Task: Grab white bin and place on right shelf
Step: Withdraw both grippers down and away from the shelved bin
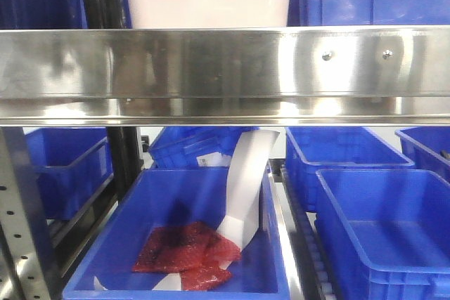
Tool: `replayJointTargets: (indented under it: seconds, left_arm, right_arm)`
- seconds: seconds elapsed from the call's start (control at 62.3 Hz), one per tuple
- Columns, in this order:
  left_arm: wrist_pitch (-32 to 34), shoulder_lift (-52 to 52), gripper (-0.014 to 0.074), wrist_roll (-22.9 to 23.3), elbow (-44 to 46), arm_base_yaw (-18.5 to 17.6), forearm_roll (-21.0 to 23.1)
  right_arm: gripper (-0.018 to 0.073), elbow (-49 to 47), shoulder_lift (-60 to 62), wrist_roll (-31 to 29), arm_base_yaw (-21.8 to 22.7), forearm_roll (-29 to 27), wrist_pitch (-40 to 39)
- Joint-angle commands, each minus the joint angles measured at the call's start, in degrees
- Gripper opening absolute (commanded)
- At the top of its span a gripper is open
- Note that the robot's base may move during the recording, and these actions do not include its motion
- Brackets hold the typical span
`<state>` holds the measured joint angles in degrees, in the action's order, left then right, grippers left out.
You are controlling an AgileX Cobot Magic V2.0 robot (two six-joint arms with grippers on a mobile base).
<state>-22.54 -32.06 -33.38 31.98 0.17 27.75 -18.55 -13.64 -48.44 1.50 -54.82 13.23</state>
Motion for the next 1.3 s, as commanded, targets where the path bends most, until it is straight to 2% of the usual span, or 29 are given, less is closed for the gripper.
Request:
replayJointTargets:
  seconds: [0.0, 0.144, 0.931, 0.979, 1.011, 1.076, 1.156, 1.204, 1.284]
  left_arm:
    - [10.18, 3.21, -0.0118, 0.39, -0.87, -0.24, 1.98]
    - [11.63, 5.82, -0.0118, 0.39, -1.78, -0.24, 1.98]
    - [12.33, 5.83, -0.0118, 0.63, -2.17, -0.24, 1.69]
    - [12.22, 6.3, -0.0118, 2.37, -2.17, -0.24, -0.97]
    - [12.22, 6.54, -0.0118, 5.34, -2.17, -0.24, -5.09]
    - [12.11, 6.93, -0.0118, 15.21, -2.17, -0.35, -13.41]
    - [12.43, 7.06, -0.0118, 24.36, -2.17, -0.35, -20.35]
    - [12.41, 7.34, -0.0118, 26.41, -2.17, -0.35, -23.67]
    - [12.41, 7.76, -0.0118, 26.52, -2.17, -0.35, -23.65]
  right_arm:
    - [0.0069, -1.57, 0.52, -0.18, 0.35, -1.05, -4.48]
    - [0.0069, -1.57, 0.52, -0.18, 0.35, -1.05, -5.0]
    - [0.0069, -1.57, 0.52, -0.18, 0.35, -1.05, -4.82]
    - [0.0069, -1.57, 0.52, -0.18, 0.35, -1.05, -4.76]
    - [0.0069, -1.57, 0.52, -0.18, 0.35, -1.05, -4.76]
    - [0.0069, -1.57, 0.52, -0.18, 0.35, -1.05, -4.76]
    - [0.0069, -1.57, 0.52, -0.18, 0.35, -1.05, -4.7]
    - [0.0069, -1.57, 0.52, -0.18, 0.35, -1.05, -4.7]
    - [0.0069, -1.57, 0.52, -0.18, 0.35, -1.05, -4.7]
